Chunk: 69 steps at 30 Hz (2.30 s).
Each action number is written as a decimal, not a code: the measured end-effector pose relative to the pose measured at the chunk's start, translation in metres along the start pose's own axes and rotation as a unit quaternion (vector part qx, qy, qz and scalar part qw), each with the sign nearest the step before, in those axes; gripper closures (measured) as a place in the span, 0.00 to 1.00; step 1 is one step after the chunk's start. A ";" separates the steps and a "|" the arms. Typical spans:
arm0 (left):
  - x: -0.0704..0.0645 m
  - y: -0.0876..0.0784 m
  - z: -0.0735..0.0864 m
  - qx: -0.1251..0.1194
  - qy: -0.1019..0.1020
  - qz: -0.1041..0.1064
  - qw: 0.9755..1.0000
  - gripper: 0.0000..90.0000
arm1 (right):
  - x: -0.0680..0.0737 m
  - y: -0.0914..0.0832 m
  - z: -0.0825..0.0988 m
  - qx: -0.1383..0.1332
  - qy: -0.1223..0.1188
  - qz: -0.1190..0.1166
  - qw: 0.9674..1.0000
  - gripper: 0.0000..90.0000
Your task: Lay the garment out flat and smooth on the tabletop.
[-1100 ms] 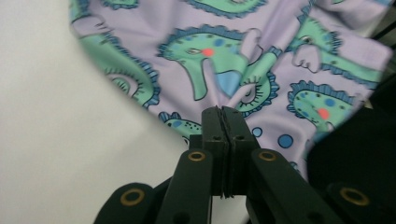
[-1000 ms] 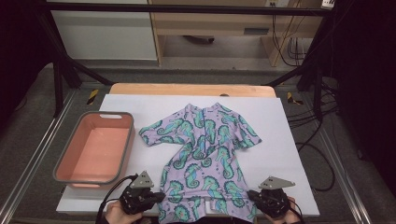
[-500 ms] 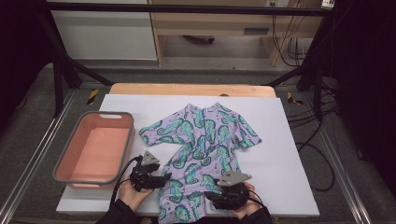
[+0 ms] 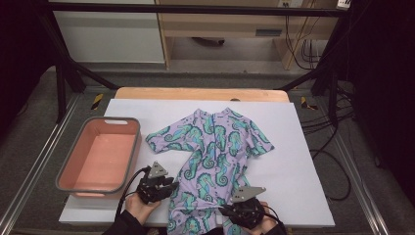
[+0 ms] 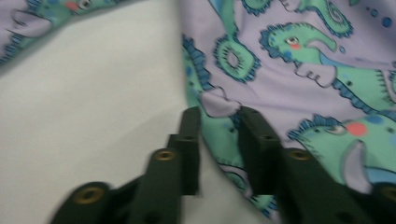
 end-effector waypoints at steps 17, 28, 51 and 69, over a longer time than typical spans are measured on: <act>-0.017 -0.008 0.011 0.021 0.027 0.047 0.998 0.97 | -0.066 -0.031 0.024 -0.009 0.061 0.143 0.988 0.99; -0.013 -0.016 0.001 -0.003 0.008 0.047 0.999 0.79 | -0.049 -0.058 0.037 -0.045 0.074 0.131 0.988 0.74; 0.002 0.006 -0.001 -0.005 -0.002 0.039 0.999 0.97 | 0.028 0.060 -0.038 0.017 -0.068 -0.019 0.997 0.99; 0.001 0.000 0.000 -0.018 -0.006 0.034 0.999 0.97 | 0.017 0.044 -0.024 0.004 -0.042 -0.006 0.999 0.82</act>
Point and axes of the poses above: each handheld gripper's, and its own axes: y roughly forward along the jaws, z roughly out of its underside, x roughly to its left, the point moved 2 cm from there along y, roughly forward along the jaws, and after that the axes turned 5 degrees about y, right-handed, at the moved point
